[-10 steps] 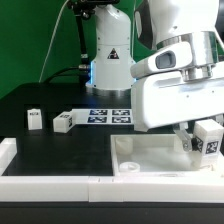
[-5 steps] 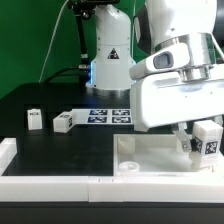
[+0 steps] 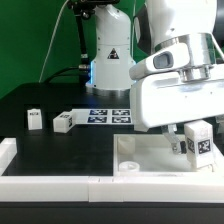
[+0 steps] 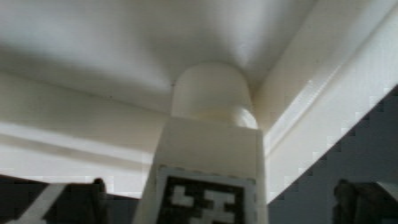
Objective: Assemble one leg
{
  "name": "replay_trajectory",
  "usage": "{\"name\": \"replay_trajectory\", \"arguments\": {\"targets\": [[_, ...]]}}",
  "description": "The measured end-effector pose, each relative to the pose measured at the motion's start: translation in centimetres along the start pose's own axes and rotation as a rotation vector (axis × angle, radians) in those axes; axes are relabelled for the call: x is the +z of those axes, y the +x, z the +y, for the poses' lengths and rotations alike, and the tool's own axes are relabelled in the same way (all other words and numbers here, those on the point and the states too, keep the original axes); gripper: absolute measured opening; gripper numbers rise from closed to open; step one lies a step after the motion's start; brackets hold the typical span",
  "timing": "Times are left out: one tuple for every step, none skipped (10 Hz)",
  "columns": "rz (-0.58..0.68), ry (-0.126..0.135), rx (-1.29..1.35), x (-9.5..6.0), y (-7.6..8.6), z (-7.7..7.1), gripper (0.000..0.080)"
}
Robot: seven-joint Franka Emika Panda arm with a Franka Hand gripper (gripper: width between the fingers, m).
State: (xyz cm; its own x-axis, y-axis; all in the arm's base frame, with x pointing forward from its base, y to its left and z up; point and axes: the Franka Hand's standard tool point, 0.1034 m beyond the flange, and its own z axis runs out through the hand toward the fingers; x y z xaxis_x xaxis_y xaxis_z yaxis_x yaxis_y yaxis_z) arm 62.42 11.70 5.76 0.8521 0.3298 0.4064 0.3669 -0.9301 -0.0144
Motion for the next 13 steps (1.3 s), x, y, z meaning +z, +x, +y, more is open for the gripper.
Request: {"name": "replay_trajectory", "arguments": {"targets": [[0.000, 0.000, 0.000, 0.0, 0.0, 0.0, 0.0645], [0.000, 0.000, 0.000, 0.0, 0.0, 0.0, 0.0649], [0.000, 0.000, 0.000, 0.0, 0.0, 0.0, 0.0649], [-0.004, 0.002, 0.002, -0.2, 0.1, -0.1, 0.0649], [-0.010, 0.003, -0.004, -1.0, 0.6, -0.1, 0.0649], [-0.009, 0.000, -0.006, -1.7, 1.0, 0.2, 0.0649], [-0.010, -0.001, -0.006, -1.8, 1.0, 0.4, 0.0649], [-0.011, 0.000, -0.006, -1.7, 1.0, 0.4, 0.0649], [-0.052, 0.015, -0.006, -1.6, 0.7, -0.1, 0.0649], [-0.064, 0.020, -0.006, -1.6, 0.9, -0.2, 0.0649], [-0.121, 0.040, -0.005, -1.5, 0.5, -0.5, 0.0649], [-0.247, 0.074, 0.012, -1.6, 0.0, -0.8, 0.0649], [-0.334, 0.098, 0.020, -1.9, 0.3, -0.8, 0.0649]]}}
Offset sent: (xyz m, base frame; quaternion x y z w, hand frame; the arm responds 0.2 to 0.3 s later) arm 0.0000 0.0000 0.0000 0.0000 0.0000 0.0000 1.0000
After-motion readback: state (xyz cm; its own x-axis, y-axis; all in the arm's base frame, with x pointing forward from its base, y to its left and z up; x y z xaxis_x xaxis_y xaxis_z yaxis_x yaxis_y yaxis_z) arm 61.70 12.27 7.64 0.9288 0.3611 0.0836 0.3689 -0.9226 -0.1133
